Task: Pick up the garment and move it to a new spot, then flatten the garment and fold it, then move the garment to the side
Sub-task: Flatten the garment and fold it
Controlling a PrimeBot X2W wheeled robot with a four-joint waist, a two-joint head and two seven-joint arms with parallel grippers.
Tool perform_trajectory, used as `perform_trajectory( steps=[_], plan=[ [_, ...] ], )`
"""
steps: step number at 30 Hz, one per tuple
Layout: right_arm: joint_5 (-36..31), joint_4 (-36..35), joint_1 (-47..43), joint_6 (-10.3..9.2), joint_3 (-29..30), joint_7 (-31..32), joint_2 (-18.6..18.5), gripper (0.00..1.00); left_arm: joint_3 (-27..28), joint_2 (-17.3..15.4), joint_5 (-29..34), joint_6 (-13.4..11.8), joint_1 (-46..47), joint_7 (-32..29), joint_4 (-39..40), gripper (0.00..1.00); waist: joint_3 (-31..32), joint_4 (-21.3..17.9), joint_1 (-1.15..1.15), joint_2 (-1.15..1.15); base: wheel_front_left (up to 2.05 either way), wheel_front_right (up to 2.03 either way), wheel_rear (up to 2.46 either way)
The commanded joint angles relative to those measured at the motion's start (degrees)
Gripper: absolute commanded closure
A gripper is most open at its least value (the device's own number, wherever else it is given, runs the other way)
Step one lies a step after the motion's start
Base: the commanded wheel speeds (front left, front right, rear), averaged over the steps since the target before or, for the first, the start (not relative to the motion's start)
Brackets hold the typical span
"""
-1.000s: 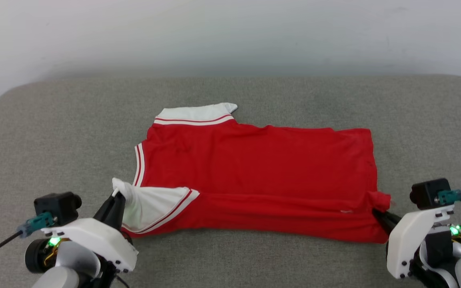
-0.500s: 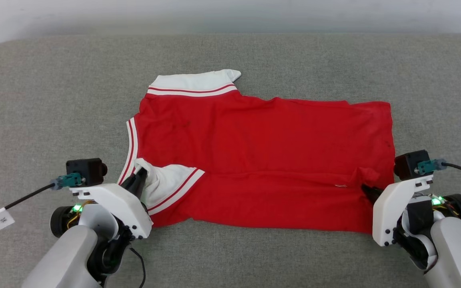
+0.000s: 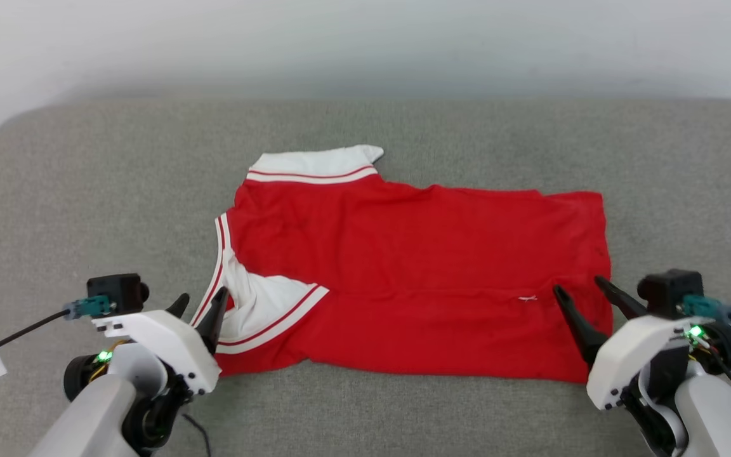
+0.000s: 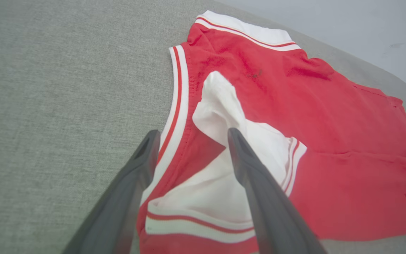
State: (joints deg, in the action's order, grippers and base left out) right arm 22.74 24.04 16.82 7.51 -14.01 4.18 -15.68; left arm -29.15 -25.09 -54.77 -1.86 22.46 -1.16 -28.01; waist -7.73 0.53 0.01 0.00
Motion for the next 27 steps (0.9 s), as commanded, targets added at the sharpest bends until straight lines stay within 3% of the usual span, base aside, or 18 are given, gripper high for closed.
perform_trajectory(
  steps=[1, 9, 15, 27],
  plan=[
    [0.0, -1.0, -1.6, -0.04, 0.5, -2.0, -0.5, 0.00, 0.1, -0.9, -0.1, 0.2, -1.0, -0.5, 0.5, 0.00, 2.3, -0.5, -0.01, 0.00, 0.00, 0.00, 0.00],
    [-4.9, -9.4, -7.3, -0.03, 5.6, -9.9, 0.6, 0.00, -0.6, -6.9, -2.5, -2.2, -4.1, -11.1, 6.9, 0.00, 6.6, -1.8, -0.01, 0.00, 0.00, 0.00, 0.00],
    [-8.6, -17.7, -11.7, -0.04, 10.3, -8.5, 4.3, 0.00, -1.8, -11.7, -5.3, -5.1, -5.0, -23.3, 12.3, 0.00, 5.5, -3.7, -0.01, 0.00, 0.00, 0.00, 0.00],
    [-11.3, -27.0, -12.5, -0.03, 11.7, -6.3, 7.9, 0.00, -2.4, -16.5, -7.9, -8.3, -2.8, -35.2, 13.4, 0.00, -2.8, -8.5, -0.01, 0.00, 0.00, 0.00, 0.00]
  ],
)
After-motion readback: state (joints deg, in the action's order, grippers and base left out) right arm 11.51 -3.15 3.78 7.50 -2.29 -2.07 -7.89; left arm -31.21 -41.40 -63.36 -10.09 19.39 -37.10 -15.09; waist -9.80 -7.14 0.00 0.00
